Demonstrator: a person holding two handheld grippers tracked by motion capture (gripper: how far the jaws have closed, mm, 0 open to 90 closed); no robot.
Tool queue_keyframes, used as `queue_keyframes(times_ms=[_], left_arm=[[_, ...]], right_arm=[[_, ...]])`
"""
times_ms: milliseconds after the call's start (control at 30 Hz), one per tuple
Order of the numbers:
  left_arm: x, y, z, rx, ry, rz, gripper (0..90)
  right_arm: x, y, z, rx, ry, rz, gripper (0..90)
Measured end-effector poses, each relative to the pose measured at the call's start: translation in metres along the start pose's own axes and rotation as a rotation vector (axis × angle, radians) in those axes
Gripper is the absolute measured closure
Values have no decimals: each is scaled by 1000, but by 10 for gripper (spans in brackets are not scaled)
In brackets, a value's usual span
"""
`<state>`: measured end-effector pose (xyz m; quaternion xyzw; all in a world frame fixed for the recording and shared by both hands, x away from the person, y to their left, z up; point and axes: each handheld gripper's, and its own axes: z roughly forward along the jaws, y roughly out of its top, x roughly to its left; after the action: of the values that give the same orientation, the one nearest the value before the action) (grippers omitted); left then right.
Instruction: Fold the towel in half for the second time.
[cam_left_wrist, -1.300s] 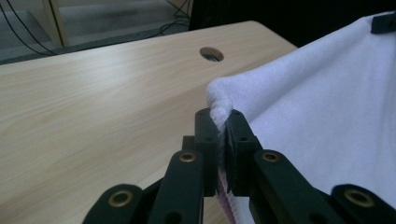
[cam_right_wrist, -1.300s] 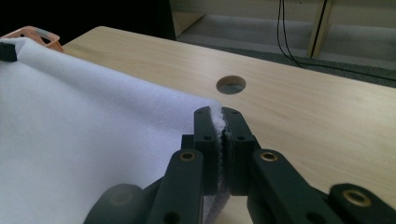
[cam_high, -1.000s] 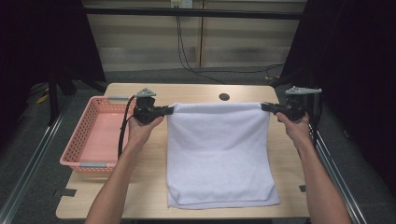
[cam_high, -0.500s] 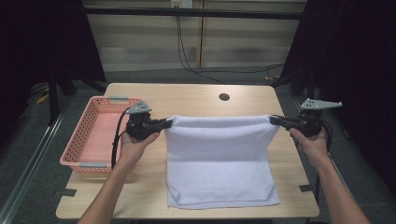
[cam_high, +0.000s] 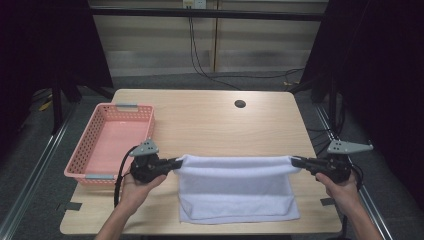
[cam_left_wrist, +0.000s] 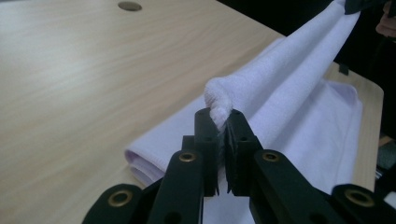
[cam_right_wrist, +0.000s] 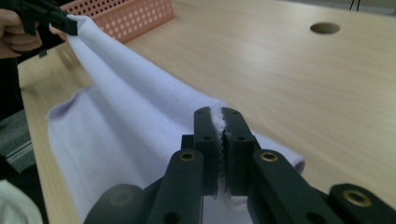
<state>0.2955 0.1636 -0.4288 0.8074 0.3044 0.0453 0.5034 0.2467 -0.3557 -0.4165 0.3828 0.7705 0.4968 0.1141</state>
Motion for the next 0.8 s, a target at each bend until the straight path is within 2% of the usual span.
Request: queue_keyframes(times_ms=[33, 67, 100, 267, 400, 433, 467, 500, 533, 600, 633, 667, 767, 800], left_arm=[[-6, -10, -2, 18, -16, -1, 852], [-6, -10, -2, 18, -16, -1, 851], [-12, -19, -1, 49, -27, -1, 851], [-25, -48, 2, 146, -49, 15, 841], [-28, -57, 0, 181, -64, 17, 824], [-29, -60, -2, 192, -67, 21, 824], [-30, -62, -4, 200, -76, 23, 820], [-32, -66, -7, 218, -108, 27, 795], [-34, -68, -9, 231, -108, 40, 782], [-35, -70, -14, 231, -142, 37, 731], [-35, -70, -14, 231, -142, 37, 702], [-34, -69, -20, 204, -119, 32, 664], [-22, -60, -24, 129, -116, -11, 570], [-17, -56, -21, 108, -103, -24, 567]], right_arm=[[3, -7, -2, 14, -2, 3, 859], [3, -7, -2, 14, -2, 3, 859], [8, -20, -3, 32, 9, 15, 857], [21, -48, -3, 103, 23, 17, 847], [27, -62, -5, 137, 34, 11, 825], [29, -64, -7, 157, 33, -3, 821], [31, -67, -9, 166, 40, 2, 811], [36, -72, -13, 187, 61, -3, 773], [38, -73, -15, 189, 57, -4, 768], [41, -76, -20, 191, 75, 0, 727], [41, -76, -20, 191, 75, 0, 727], [43, -75, -25, 170, 52, 11, 692], [42, -71, -25, 135, 33, 20, 640], [41, -68, -22, 128, 25, 31, 623]])
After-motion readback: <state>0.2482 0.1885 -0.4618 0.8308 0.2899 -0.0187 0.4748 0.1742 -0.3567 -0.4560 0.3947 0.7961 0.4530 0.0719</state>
